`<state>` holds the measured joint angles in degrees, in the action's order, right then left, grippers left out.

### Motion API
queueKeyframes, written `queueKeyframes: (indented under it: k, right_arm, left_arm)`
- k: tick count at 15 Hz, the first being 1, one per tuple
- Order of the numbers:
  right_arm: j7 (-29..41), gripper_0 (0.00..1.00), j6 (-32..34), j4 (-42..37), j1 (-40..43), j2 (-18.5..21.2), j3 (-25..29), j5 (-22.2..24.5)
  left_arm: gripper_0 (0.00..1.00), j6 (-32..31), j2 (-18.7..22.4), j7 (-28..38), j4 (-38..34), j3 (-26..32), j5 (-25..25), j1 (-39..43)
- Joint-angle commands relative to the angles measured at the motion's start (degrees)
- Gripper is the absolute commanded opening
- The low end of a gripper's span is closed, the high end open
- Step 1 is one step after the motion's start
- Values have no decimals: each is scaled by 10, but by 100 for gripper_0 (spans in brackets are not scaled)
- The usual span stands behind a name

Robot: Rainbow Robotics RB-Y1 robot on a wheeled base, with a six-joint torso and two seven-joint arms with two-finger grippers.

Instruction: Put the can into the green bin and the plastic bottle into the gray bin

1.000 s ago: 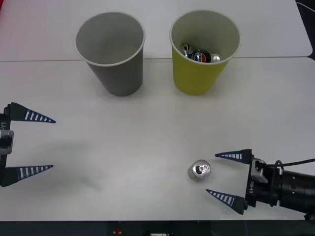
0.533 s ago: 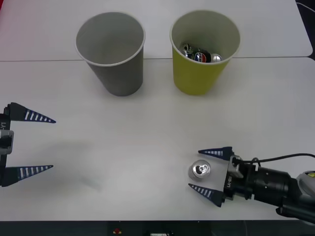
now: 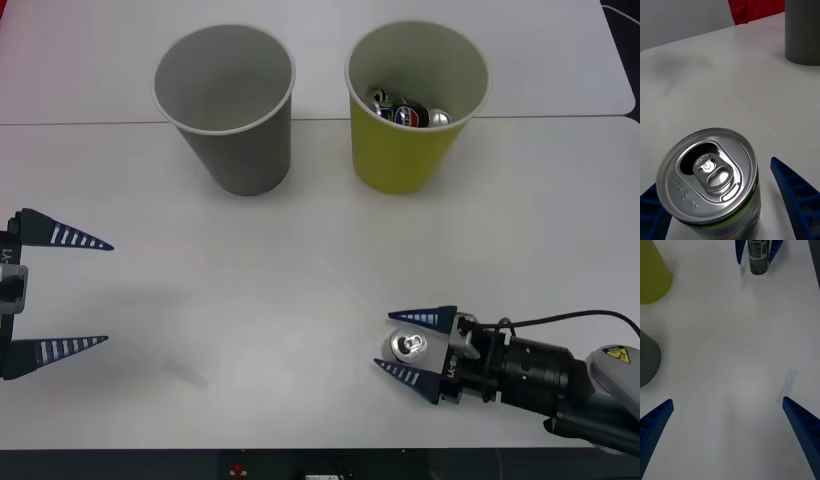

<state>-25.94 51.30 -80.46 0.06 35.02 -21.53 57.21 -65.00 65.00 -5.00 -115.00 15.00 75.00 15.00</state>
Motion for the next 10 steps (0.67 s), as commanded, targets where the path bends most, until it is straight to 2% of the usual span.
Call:
queueKeyframes:
  k: [1, 10]
  right_arm:
    - [1, 0, 1, 0, 0, 0, 0, -2]
    - [3, 0, 6, 0, 0, 2, 1, -13]
  left_arm:
    - [100, 0, 0, 0, 0, 0, 0, 0]
    - [100, 0, 0, 0, 0, 0, 0, 0]
